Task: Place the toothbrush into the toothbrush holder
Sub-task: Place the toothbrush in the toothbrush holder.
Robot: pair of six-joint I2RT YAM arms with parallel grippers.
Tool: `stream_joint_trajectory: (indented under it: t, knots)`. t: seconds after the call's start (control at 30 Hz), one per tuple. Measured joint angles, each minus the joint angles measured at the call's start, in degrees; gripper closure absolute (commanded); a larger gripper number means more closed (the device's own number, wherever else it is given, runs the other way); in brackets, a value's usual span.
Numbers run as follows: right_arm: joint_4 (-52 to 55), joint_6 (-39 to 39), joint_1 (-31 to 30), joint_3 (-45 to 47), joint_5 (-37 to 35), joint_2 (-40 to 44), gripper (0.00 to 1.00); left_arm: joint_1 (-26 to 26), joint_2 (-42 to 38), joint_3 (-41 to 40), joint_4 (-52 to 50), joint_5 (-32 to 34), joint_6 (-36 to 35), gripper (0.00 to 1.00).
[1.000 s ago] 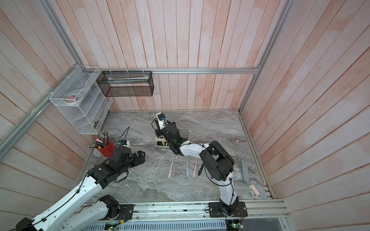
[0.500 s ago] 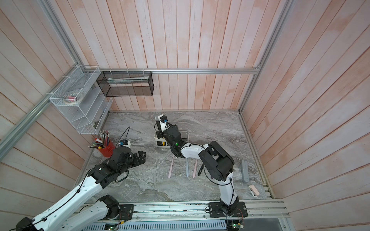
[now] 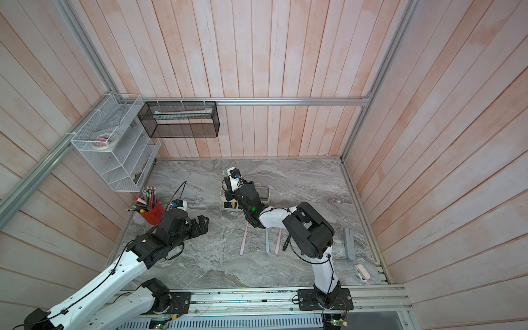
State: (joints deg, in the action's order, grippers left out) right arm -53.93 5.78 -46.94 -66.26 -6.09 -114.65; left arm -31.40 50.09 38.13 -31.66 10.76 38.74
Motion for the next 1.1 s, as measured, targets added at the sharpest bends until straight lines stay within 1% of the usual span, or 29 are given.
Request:
stream_joint_trajectory:
  t: [0.73,1.1]
  knots:
    - [-5.3,0.2,0.0,1.8,0.8,-4.2,1.00,0.0,0.2,-0.3,0.7,0.0,-0.2,0.00]
    - [-16.4,-1.3,0.0,5.6,1.7,-7.5,1.00,0.0,0.2,-0.5,1.1,0.0,-0.2,0.00]
